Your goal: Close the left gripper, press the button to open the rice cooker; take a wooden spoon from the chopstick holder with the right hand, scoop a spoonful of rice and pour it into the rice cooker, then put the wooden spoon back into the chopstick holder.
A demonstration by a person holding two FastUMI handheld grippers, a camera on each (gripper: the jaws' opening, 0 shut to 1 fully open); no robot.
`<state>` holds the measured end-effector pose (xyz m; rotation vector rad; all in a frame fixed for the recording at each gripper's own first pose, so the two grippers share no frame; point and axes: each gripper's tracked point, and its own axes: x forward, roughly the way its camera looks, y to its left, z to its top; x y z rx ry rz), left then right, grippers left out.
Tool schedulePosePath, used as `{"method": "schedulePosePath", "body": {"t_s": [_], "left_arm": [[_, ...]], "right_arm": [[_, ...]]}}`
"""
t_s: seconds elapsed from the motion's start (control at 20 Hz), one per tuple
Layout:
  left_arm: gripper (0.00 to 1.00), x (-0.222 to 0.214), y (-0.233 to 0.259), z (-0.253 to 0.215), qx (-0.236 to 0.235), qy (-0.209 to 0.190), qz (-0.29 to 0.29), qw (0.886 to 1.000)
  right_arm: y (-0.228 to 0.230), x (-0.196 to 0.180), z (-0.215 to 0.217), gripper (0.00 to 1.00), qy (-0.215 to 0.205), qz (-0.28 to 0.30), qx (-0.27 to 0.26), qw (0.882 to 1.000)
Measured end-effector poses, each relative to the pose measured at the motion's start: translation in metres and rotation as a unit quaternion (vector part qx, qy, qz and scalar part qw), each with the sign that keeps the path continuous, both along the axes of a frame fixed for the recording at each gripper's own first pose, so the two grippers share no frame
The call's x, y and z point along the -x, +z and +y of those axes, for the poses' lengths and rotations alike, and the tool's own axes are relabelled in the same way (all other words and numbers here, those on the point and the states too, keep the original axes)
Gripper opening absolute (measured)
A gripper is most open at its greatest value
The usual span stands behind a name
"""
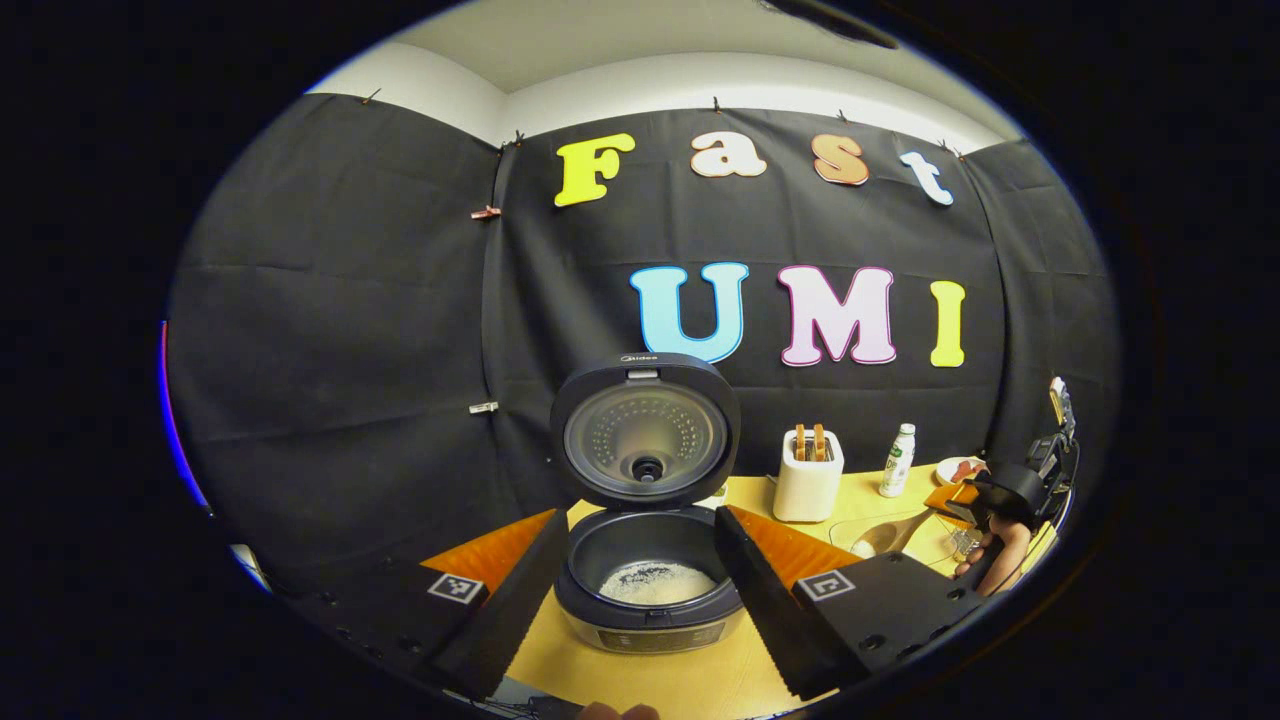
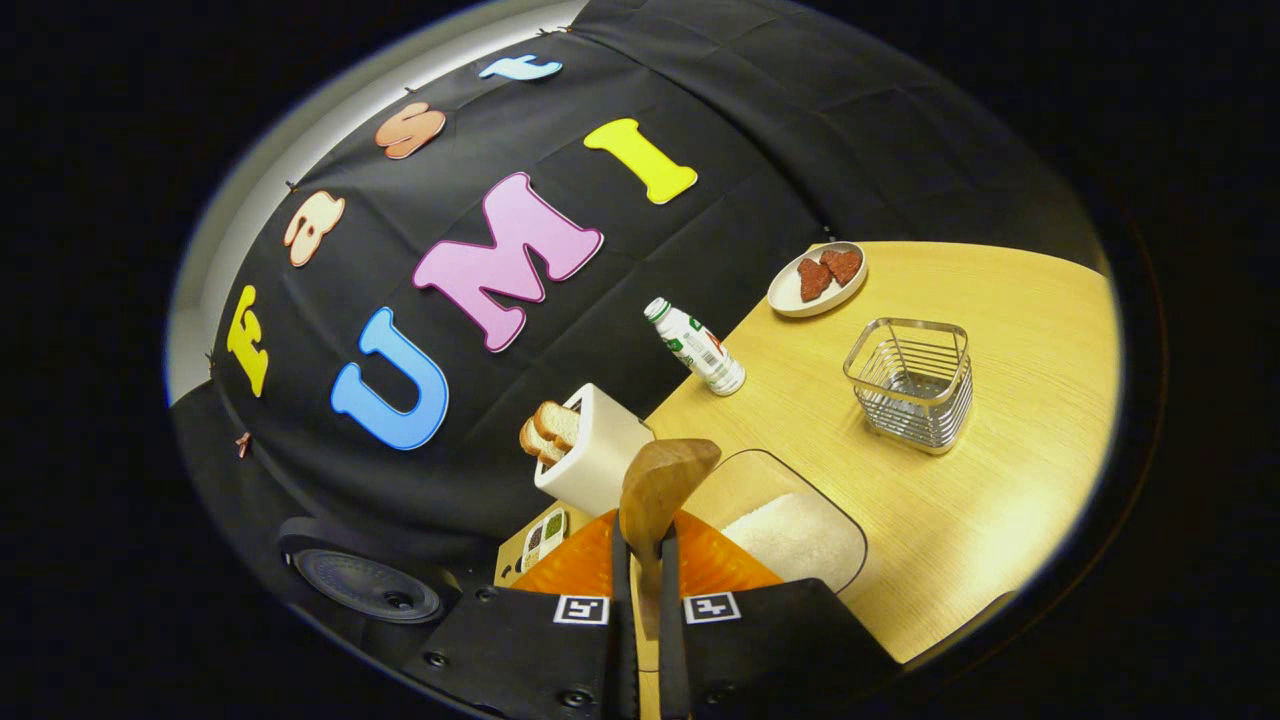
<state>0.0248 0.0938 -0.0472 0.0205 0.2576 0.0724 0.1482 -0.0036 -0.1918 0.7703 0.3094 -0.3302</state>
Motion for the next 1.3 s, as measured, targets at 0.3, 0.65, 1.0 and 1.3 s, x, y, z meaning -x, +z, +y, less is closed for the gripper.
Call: {"method": "schedulePosePath", "body": {"t_s": [0.3, 0.65, 1.0, 1.3], "left_arm": [[0.97, 0.001, -0.003, 0.015, 0.021, 0.014, 0.003, 1.0], [0.97, 0.006, -0.005, 0.041, 0.031, 0.028, -0.005, 0.999], [0.98, 0.012, -0.013, 0.059, 0.051, 0.028, 0.002, 0.998], [0.98, 0.017, -0.018, 0.07, 0.065, 0.043, 0.002, 0.997]], "right_arm": [[0.029, -0.001, 0.028, 0.12, 0.025, -0.021, -0.003, 0.999], [0.08, -0.012, 0.155, 0.12, 0.146, -0.062, 0.002, 0.987], [0.085, -0.014, 0.258, 0.12, 0.262, -0.071, 0.091, 0.958], [0.089, -0.011, 0.312, 0.12, 0.352, -0.105, 0.26, 0.893]]}}
